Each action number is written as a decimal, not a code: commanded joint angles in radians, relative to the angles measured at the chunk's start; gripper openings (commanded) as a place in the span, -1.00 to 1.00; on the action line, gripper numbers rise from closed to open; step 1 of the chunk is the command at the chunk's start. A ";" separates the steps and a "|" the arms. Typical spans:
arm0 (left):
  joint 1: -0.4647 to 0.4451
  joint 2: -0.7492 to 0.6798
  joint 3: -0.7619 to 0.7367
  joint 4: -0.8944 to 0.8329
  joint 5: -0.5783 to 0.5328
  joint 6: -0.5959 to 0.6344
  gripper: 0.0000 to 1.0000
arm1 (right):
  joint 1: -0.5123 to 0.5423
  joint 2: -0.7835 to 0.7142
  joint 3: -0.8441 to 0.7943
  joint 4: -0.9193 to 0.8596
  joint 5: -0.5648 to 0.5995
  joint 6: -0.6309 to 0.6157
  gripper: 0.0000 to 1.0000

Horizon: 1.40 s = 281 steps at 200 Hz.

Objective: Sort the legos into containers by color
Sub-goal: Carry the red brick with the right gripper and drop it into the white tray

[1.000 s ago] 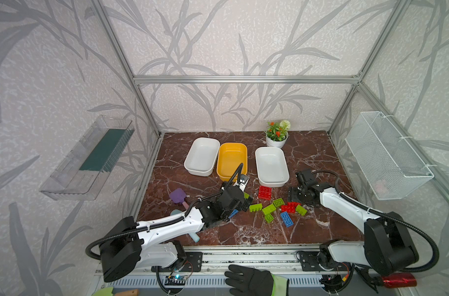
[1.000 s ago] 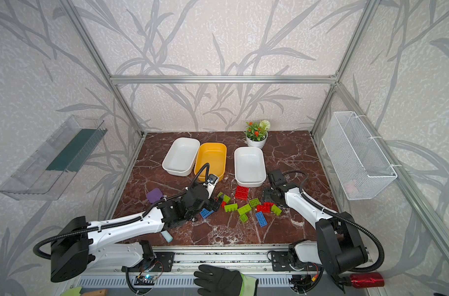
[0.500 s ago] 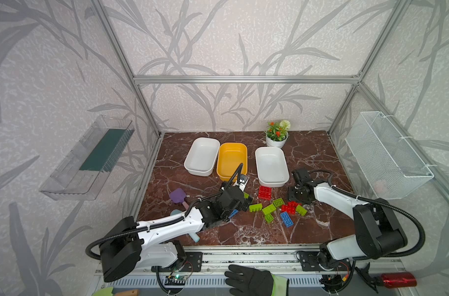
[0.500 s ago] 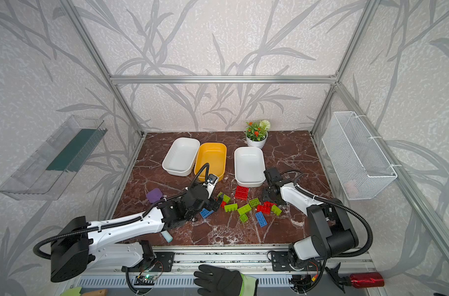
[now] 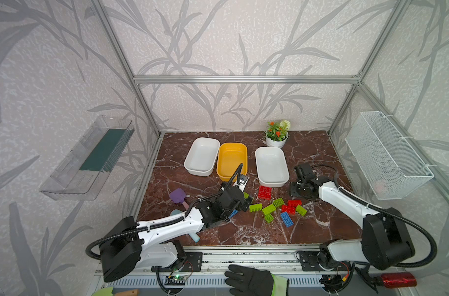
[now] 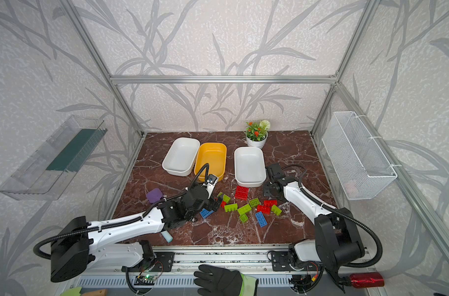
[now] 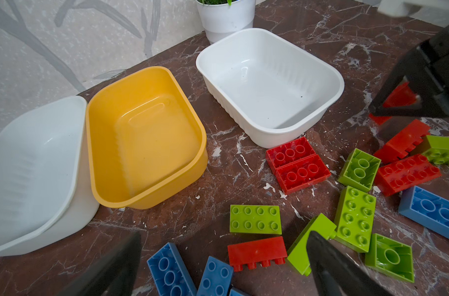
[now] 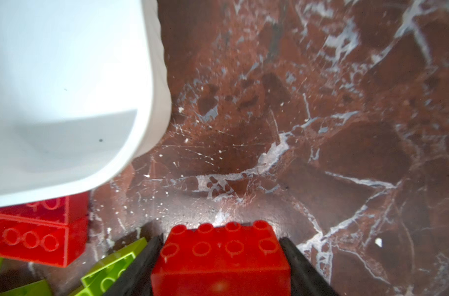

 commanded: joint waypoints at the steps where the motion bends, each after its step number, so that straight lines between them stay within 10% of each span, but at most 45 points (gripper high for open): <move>1: -0.006 -0.023 -0.026 -0.016 -0.027 -0.024 0.99 | 0.005 -0.055 0.059 -0.049 -0.010 -0.014 -0.04; 138: -0.004 -0.193 -0.114 -0.049 -0.117 -0.066 0.98 | 0.077 0.518 0.596 0.101 -0.080 -0.026 0.00; 184: 0.003 -0.208 -0.111 -0.082 -0.154 -0.066 0.98 | 0.076 0.686 0.759 0.098 -0.096 -0.027 0.48; 281: -0.005 -0.281 -0.125 -0.100 -0.054 -0.141 0.98 | 0.089 0.224 0.398 0.029 0.016 -0.022 0.78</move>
